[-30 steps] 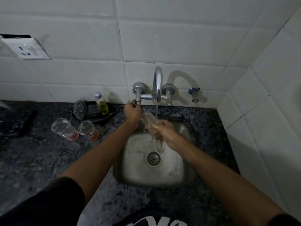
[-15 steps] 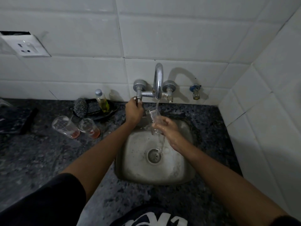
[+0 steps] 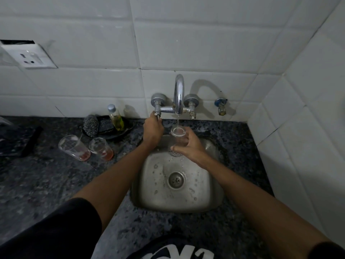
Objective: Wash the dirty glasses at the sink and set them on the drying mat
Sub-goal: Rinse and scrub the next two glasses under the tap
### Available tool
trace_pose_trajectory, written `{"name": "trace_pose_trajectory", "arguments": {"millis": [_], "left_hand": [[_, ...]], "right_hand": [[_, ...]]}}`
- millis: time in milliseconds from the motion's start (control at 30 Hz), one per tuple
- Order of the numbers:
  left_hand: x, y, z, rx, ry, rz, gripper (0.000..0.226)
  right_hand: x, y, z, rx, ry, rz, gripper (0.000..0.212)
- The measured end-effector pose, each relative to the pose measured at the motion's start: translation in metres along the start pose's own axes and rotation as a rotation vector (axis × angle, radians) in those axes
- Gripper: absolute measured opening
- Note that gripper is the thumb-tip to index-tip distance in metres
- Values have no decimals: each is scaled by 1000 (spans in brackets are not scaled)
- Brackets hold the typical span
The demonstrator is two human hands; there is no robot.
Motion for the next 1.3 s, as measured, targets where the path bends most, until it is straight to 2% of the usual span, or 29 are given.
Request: {"name": "trace_pose_trajectory", "arguments": {"millis": [400, 600, 733, 1133, 1300], "left_hand": [[-7, 0, -8, 25, -23, -60, 25], [-13, -11, -16, 0, -67, -59, 22], [-17, -22, -20, 10, -71, -62, 27], [-20, -43, -33, -43, -93, -108, 43], [-19, -45, -36, -34, -81, -140, 39]], "right_hand": [[4, 3, -7, -191, -141, -16, 66], [4, 5, -7, -177, -177, 38, 60], [5, 6, -9, -171, -202, 105, 63], [7, -1, -16, -203, -253, 156, 63], [7, -5, -18, -229, -279, 161, 63]]}}
Point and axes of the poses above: each hand's wrist, its own y-axis towards the middle knuckle, its own x-axis out of the palm, z = x × y, the point moved 2 cm from there along y, towards the middle knuckle, and after that the axes turned 13 degrees about -x, right-handed, at the moved point
